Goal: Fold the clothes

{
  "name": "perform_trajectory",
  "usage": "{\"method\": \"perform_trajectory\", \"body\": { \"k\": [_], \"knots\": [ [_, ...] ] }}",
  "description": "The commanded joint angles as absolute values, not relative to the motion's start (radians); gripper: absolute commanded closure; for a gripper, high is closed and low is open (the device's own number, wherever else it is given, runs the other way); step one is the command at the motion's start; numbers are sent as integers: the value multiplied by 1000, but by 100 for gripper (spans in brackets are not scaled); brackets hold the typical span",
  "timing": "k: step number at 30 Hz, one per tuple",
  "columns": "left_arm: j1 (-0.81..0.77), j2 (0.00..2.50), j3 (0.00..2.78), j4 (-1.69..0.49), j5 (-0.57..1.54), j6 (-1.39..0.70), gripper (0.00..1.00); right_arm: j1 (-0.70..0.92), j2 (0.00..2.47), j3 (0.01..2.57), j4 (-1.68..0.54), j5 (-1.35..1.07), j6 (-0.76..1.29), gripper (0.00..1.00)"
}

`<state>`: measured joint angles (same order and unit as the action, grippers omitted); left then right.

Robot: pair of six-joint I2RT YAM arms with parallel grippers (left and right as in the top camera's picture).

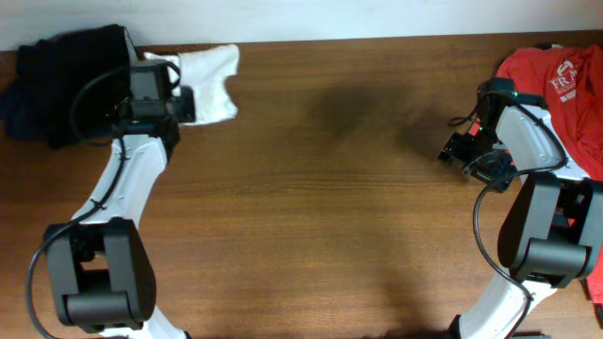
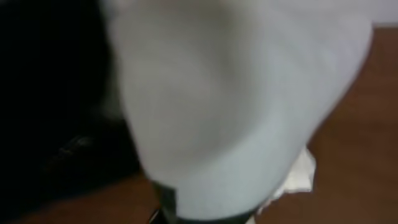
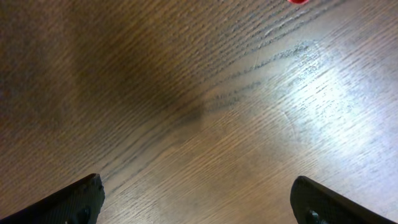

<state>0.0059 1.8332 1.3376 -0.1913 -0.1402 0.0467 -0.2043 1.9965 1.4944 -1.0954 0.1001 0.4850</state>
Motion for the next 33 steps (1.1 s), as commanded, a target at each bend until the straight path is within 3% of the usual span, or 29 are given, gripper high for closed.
{"method": "perform_trajectory", "body": {
  "k": [1, 16, 19, 24, 28, 29, 30, 32, 33],
  "knots": [
    [72, 1838, 1357, -86, -189, 84, 99, -209, 1996, 1507, -1095, 102, 480, 1],
    [154, 1932, 1383, 159, -137, -199, 99, -209, 1996, 1507, -1095, 102, 480, 1],
    [176, 1932, 1418, 170, -198, -388, 99, -209, 1996, 1507, -1095, 102, 480, 1],
    [326, 2038, 1419, 213, -270, -583, 100, -209, 1996, 1507, -1095, 102, 480, 2],
    [448, 2208, 1420, 319, -262, -585, 98, -209, 1996, 1507, -1095, 102, 480, 1],
    [472, 2228, 1420, 313, -238, -560, 85, -209, 1996, 1507, -1095, 102, 480, 1],
    [494, 2235, 1420, 309, -196, -520, 64, -209, 1996, 1507, -1095, 102, 480, 1],
    [515, 2232, 1435, 312, -124, -447, 37, -209, 1996, 1507, -1095, 102, 480, 1],
    [517, 2225, 1455, 295, -91, -406, 13, -209, 1996, 1507, -1095, 102, 480, 1]
  ]
}}
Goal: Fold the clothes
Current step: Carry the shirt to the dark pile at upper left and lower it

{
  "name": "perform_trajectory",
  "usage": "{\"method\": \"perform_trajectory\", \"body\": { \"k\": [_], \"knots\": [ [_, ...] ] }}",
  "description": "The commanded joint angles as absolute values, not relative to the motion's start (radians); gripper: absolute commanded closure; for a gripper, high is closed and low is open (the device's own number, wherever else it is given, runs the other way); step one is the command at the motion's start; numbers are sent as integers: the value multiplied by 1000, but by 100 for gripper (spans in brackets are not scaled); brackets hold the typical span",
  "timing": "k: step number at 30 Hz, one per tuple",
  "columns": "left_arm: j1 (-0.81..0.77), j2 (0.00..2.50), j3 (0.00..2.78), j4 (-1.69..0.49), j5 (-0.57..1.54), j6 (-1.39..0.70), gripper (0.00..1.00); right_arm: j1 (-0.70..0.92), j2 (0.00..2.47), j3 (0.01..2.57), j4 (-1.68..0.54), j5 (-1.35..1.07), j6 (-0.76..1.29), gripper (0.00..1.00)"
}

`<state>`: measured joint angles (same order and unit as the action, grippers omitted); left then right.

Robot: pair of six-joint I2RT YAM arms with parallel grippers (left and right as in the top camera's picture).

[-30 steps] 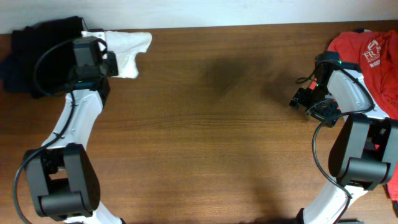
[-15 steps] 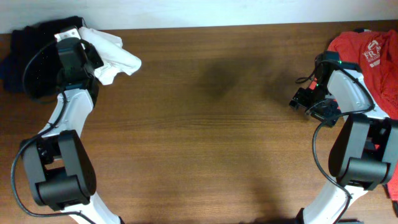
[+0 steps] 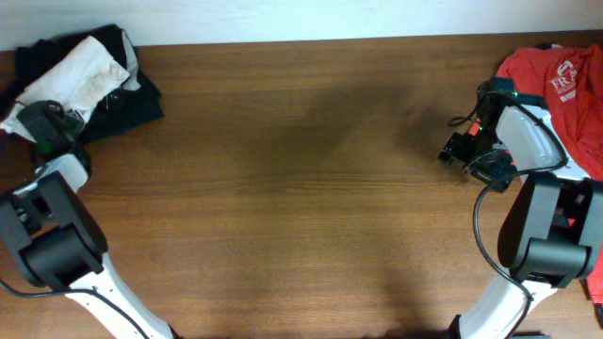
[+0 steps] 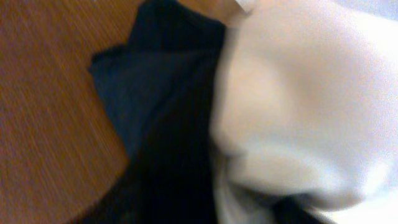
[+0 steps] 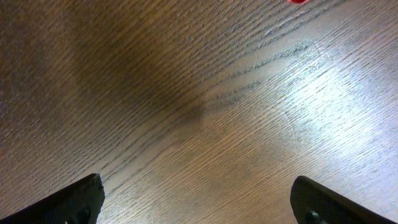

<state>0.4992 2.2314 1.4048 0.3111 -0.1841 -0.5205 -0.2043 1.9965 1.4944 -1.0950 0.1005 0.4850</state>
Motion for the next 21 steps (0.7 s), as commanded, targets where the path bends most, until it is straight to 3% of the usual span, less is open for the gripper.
{"method": "perform_trajectory", "body": {
  "k": [1, 8, 11, 12, 15, 18, 21],
  "knots": [
    [517, 2209, 1478, 265, -67, -382, 1, -209, 1996, 1507, -1095, 102, 480, 1],
    [458, 1955, 1592, 118, -70, -319, 3, -209, 1996, 1507, -1095, 102, 480, 1],
    [443, 1973, 1592, 139, -67, -310, 73, -209, 1996, 1507, -1095, 102, 480, 1],
    [441, 1997, 1592, 162, -68, -270, 77, -209, 1996, 1507, -1095, 102, 480, 1],
    [453, 2131, 1592, 210, -67, -117, 78, -209, 1996, 1507, -1095, 102, 480, 1],
    [474, 2246, 1592, 199, -68, -108, 85, -209, 1996, 1507, -1095, 102, 480, 1],
    [495, 2308, 1594, 298, -97, -55, 86, -209, 1996, 1507, -1095, 102, 480, 1]
  ]
}}
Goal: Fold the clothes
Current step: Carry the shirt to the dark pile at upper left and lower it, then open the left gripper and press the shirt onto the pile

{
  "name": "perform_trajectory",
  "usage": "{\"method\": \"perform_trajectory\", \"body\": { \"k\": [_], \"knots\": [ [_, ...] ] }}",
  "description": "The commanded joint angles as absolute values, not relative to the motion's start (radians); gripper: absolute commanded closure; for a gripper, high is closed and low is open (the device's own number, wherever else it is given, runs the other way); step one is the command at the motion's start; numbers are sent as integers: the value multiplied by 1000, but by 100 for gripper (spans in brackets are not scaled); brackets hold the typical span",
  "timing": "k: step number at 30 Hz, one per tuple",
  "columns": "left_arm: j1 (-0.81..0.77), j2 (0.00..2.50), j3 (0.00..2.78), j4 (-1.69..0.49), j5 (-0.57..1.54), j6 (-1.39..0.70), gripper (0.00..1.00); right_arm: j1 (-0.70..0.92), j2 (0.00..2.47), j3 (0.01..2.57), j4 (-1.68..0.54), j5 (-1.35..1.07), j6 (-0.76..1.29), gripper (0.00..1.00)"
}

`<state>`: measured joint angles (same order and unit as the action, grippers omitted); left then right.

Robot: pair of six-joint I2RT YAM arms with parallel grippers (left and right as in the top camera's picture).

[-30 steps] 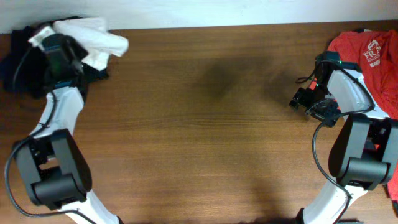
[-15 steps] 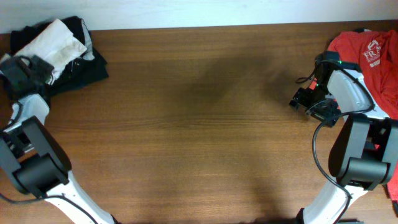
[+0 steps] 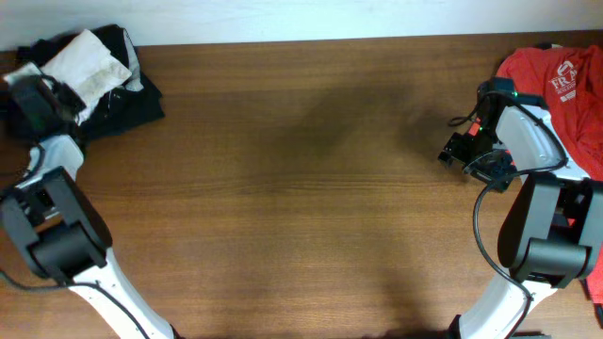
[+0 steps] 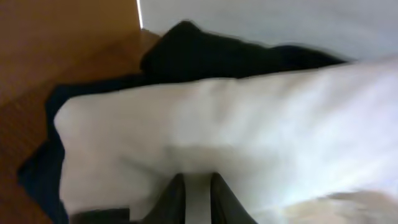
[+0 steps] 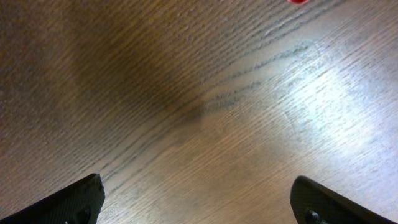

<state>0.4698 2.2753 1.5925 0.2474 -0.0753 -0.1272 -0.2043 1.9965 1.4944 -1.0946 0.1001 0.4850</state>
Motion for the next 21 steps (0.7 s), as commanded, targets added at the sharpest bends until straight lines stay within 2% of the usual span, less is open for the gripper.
{"method": "perform_trajectory", "body": {
  "k": [1, 3, 6, 10, 11, 15, 21],
  "knots": [
    [501, 2309, 1594, 311, -122, -54, 86, -209, 1996, 1507, -1095, 102, 480, 1],
    [527, 2310, 1607, 319, -165, -51, 85, -209, 1996, 1507, -1095, 102, 480, 2],
    [535, 2288, 1653, 203, -155, -51, 85, -209, 1996, 1507, -1095, 102, 480, 1],
    [472, 2136, 1669, 152, -108, -56, 86, -209, 1996, 1507, -1095, 102, 480, 1],
    [454, 2103, 1669, 160, -108, -59, 90, -209, 1996, 1507, -1095, 102, 480, 1],
    [389, 2094, 1669, 303, -109, -59, 90, -209, 1996, 1507, -1095, 102, 480, 1],
    [373, 2317, 1690, 468, -128, -51, 90, -209, 1996, 1507, -1095, 102, 480, 1]
  ]
}}
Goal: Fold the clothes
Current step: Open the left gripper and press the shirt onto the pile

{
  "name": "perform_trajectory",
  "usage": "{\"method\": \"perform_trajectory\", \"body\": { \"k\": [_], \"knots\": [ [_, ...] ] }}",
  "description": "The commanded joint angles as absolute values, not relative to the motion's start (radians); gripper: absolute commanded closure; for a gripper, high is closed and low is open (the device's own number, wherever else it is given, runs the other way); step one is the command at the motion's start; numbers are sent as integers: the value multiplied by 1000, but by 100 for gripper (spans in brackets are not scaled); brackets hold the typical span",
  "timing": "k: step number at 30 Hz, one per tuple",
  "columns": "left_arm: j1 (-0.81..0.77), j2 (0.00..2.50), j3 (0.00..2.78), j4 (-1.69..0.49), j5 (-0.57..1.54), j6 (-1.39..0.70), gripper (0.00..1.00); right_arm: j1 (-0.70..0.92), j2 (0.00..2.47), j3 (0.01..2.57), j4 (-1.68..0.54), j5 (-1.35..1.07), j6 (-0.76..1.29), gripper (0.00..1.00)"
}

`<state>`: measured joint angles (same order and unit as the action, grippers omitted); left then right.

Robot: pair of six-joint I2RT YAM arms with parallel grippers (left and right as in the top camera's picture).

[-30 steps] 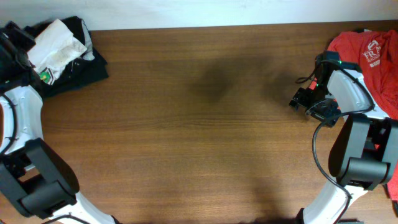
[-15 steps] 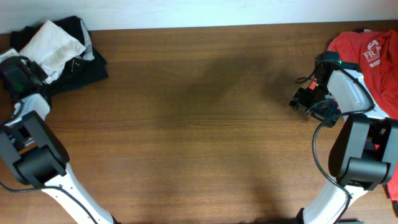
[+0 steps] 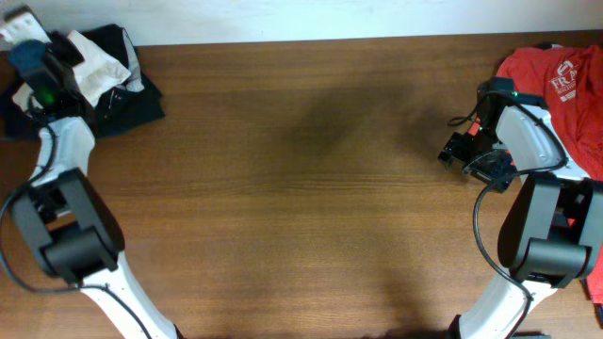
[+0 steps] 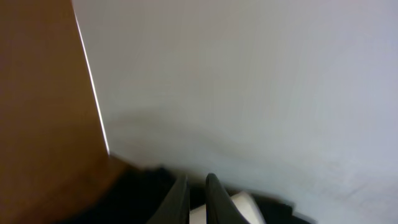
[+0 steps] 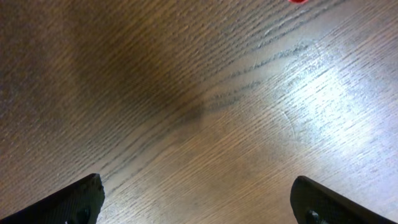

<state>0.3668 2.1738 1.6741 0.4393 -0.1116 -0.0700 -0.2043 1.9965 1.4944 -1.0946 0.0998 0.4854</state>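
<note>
A crumpled white cloth [image 3: 99, 61] lies on a pile of black clothes [image 3: 132, 99] at the table's far left corner. My left gripper [image 3: 64, 47] reaches over that pile by the wall. In the left wrist view its fingers [image 4: 180, 199] stand almost together with a strip of the white cloth [image 4: 244, 204] between and behind them; the left gripper [image 4: 196, 199] looks shut on it. A red shirt [image 3: 556, 85] lies at the far right. My right gripper [image 3: 454, 151] hangs open beside it, and in its wrist view the right gripper [image 5: 199, 205] holds nothing over bare wood.
The pale wall [image 4: 249, 74] fills most of the left wrist view, right behind the pile. The brown wooden table [image 3: 301, 188] stretches between the two arms. The red shirt hangs over the table's right edge.
My left gripper has moved further toward the back wall and tilted up, so its camera now faces the wall instead of the white cloth. The right arm has not moved.
My left gripper held the white cloth on the wood just right of the black pile. Then the cloth lay on top of the black pile, with the gripper at the pile's left. The gripper has since moved back toward the wall. The right arm stayed open and still.
</note>
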Motion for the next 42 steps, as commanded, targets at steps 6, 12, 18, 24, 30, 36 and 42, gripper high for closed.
{"method": "perform_trajectory", "body": {
  "k": [6, 12, 18, 24, 30, 36, 42],
  "knots": [
    [425, 2519, 1862, 360, -229, 20, 85, -209, 1996, 1507, -1095, 102, 480, 1],
    [412, 2368, 2024, 81, -151, 12, 71, -209, 1996, 1507, -1095, 102, 480, 1],
    [407, 2325, 2026, 18, -142, 1, 71, -209, 1996, 1507, -1095, 102, 480, 1],
    [416, 2483, 2026, 117, -149, 28, 71, -209, 1996, 1507, -1095, 102, 480, 1],
    [511, 2550, 2026, 41, -259, 78, 60, -209, 1996, 1507, -1095, 102, 480, 1],
    [459, 2276, 2037, -76, -98, 72, 5, -209, 1996, 1507, -1095, 102, 480, 1],
    [351, 1937, 2037, -250, 76, 49, 1, -209, 1996, 1507, -1095, 102, 480, 1]
  ]
}}
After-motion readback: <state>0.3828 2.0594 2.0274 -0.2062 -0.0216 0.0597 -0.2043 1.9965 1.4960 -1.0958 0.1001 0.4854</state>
